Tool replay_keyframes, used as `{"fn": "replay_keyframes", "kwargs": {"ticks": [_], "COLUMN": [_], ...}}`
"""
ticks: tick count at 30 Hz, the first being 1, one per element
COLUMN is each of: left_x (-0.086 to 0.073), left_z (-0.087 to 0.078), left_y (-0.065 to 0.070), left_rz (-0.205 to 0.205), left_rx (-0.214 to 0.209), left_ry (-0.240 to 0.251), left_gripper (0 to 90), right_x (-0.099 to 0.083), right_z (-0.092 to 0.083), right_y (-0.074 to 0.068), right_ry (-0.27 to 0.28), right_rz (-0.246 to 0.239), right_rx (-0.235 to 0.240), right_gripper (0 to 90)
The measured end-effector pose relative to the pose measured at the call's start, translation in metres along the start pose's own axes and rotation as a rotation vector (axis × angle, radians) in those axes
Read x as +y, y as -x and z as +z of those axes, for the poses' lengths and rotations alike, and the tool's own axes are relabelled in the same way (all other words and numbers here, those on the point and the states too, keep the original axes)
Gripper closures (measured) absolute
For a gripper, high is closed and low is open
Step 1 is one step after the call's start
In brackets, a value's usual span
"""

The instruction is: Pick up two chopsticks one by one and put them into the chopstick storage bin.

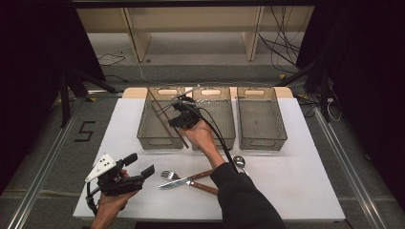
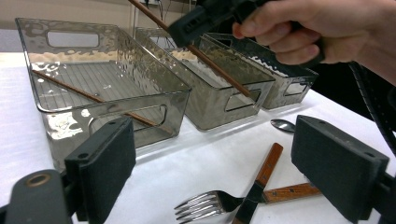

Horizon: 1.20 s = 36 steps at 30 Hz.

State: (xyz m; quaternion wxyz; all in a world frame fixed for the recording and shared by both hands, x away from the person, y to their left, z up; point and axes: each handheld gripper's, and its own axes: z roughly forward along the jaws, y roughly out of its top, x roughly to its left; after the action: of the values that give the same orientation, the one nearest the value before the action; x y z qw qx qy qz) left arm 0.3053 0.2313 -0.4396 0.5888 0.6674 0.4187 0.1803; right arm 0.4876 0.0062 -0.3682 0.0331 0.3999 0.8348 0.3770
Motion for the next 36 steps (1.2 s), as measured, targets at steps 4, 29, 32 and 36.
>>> {"fn": "replay_keyframes", "kwargs": {"ticks": [4,29,32,36], "left_x": [0.0,0.0,0.0,0.001], "left_z": [0.0,0.0,0.0,0.0], "left_y": [0.0,0.0,0.001,0.001], "left_rz": [-0.009,-0.007,-0.007,-0.002], "left_rx": [-0.001,-0.01,-0.009,-0.01], "left_ry": [0.007,0.007,0.008,0.005], "left_gripper": [13.5,13.4,13.4,13.4], "right_x": [0.009,0.038,0.039,0.041], "right_z": [0.005,0.04,0.042,0.045], "right_y": [0.003,0.024,0.026,0.026], "right_ry": [0.005,0.003,0.007,0.011], "right_rz": [0.017,0.11,0.119,0.12], "right_rx": [-0.003,-0.035,-0.033,-0.034], "right_gripper": [85.7,85.7,85.7,85.6]}}
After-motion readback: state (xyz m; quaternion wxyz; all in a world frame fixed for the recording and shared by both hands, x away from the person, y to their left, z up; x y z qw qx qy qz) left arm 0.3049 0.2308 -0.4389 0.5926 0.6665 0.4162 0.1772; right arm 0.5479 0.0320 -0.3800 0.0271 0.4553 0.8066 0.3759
